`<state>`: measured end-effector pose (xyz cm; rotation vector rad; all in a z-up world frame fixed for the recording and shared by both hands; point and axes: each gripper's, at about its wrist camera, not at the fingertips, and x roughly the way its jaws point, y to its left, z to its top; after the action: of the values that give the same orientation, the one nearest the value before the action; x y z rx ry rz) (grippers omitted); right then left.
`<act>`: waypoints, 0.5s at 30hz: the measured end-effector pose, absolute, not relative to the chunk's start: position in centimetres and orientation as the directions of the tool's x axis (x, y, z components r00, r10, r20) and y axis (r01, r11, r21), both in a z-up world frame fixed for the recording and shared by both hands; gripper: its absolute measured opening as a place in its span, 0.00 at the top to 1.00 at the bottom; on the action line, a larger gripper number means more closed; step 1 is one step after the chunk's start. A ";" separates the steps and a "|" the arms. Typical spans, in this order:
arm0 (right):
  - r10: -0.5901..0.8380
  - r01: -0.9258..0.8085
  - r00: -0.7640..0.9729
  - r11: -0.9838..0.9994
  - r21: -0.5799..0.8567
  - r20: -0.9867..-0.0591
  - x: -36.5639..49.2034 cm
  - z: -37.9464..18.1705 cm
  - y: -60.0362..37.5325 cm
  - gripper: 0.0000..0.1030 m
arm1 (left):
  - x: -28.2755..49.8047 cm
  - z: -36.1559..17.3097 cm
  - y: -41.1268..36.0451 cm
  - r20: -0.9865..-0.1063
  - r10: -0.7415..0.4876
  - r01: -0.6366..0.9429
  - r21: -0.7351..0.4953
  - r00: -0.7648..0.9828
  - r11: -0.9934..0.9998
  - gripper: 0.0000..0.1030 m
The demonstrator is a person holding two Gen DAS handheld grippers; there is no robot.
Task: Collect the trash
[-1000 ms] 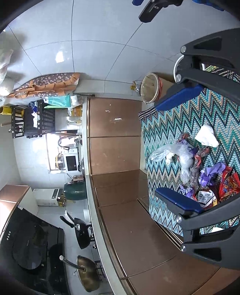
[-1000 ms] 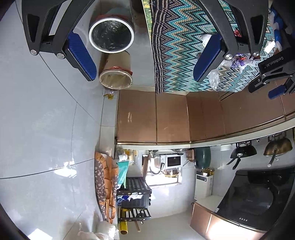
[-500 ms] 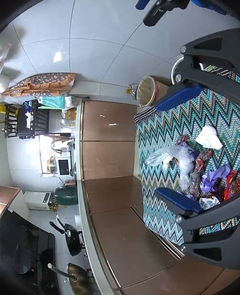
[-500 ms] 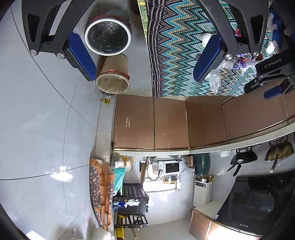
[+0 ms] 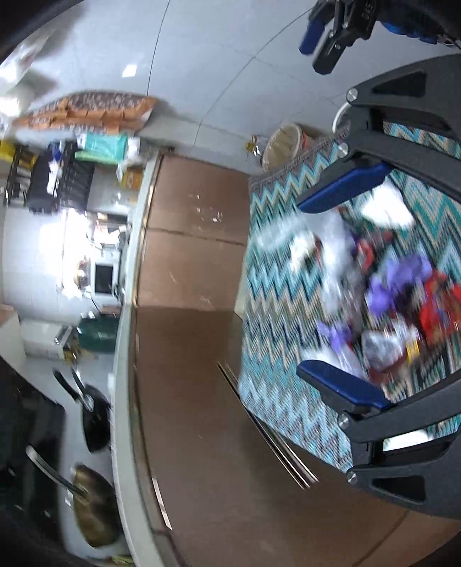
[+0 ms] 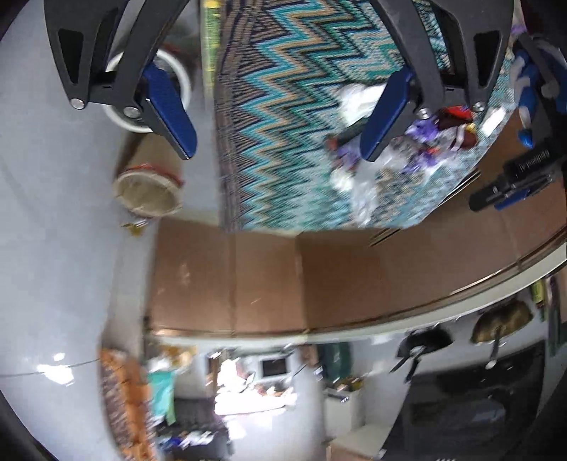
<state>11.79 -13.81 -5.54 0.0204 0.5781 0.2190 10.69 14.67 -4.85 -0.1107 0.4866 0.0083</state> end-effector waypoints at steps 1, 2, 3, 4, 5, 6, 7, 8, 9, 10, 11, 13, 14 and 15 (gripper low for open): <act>0.237 -0.224 0.796 0.970 0.093 -0.557 12.4 -6.1 -13.4 0.17 | 10.5 -5.3 15.7 -0.477 -0.011 -0.046 -0.108 0.879 0.993 0.18; 0.274 -0.259 0.766 0.959 0.112 -0.581 13.3 -7.1 -12.7 0.21 | 10.1 -5.9 17.0 -0.493 -0.010 -0.053 -0.114 0.870 0.992 0.18; 0.314 -0.292 0.729 0.946 0.138 -0.608 14.1 -8.2 -12.0 0.23 | 9.8 -6.4 17.9 -0.505 -0.011 -0.057 -0.118 0.863 0.991 0.19; 0.331 -0.306 0.709 0.940 0.151 -0.623 14.5 -8.8 -11.5 0.28 | 9.5 -6.9 18.6 -0.516 -0.008 -0.063 -0.120 0.857 0.991 0.19; 0.362 -0.330 0.667 0.927 0.176 -0.652 15.4 -10.1 -10.8 0.32 | 9.1 -7.7 19.6 -0.534 -0.006 -0.071 -0.125 0.845 0.990 0.19; 0.387 -0.349 0.627 0.915 0.200 -0.676 16.2 -11.3 -10.2 0.34 | 8.8 -8.2 20.1 -0.548 -0.007 -0.077 -0.129 0.836 0.989 0.19; 0.398 -0.357 0.609 0.910 0.211 -0.686 16.6 -11.9 -9.8 0.37 | 8.6 -9.0 20.8 -0.567 -0.006 -0.086 -0.135 0.824 0.987 0.19; 0.422 -0.372 0.569 0.898 0.236 -0.706 17.4 -13.2 -9.1 0.39 | 8.2 -9.8 21.6 -0.589 -0.011 -0.096 -0.150 0.808 0.984 0.19; 0.436 -0.382 0.543 0.889 0.252 -0.718 17.9 -13.9 -8.7 0.40 | 8.0 -10.3 22.1 -0.602 -0.020 -0.100 -0.166 0.798 0.981 0.19; 0.450 -0.391 0.520 0.881 0.266 -0.726 18.3 -14.6 -8.2 0.41 | 7.8 -10.8 22.6 -0.611 -0.028 -0.103 -0.179 0.791 0.979 0.19; 0.457 -0.397 0.507 0.876 0.272 -0.731 18.5 -15.0 -8.1 0.41 | 7.7 -11.2 22.8 -0.622 -0.040 -0.104 -0.194 0.782 0.976 0.19; 0.467 -0.414 0.477 0.867 0.278 -0.745 19.1 -15.9 -7.4 0.41 | 7.9 -11.7 22.9 -0.634 -0.057 -0.101 -0.210 0.771 0.973 0.19; 0.472 -0.422 0.461 0.862 0.282 -0.752 19.4 -16.4 -7.0 0.41 | 8.2 -11.8 22.8 -0.641 -0.065 -0.100 -0.217 0.765 0.971 0.19; 0.475 -0.424 0.452 0.859 0.287 -0.755 19.5 -16.5 -7.1 0.41 | 8.6 -11.9 22.7 -0.647 -0.075 -0.096 -0.225 0.759 0.970 0.19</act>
<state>19.50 -7.09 -16.51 0.0594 0.9521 0.5557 8.57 22.69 -11.94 -0.2526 0.7111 0.0116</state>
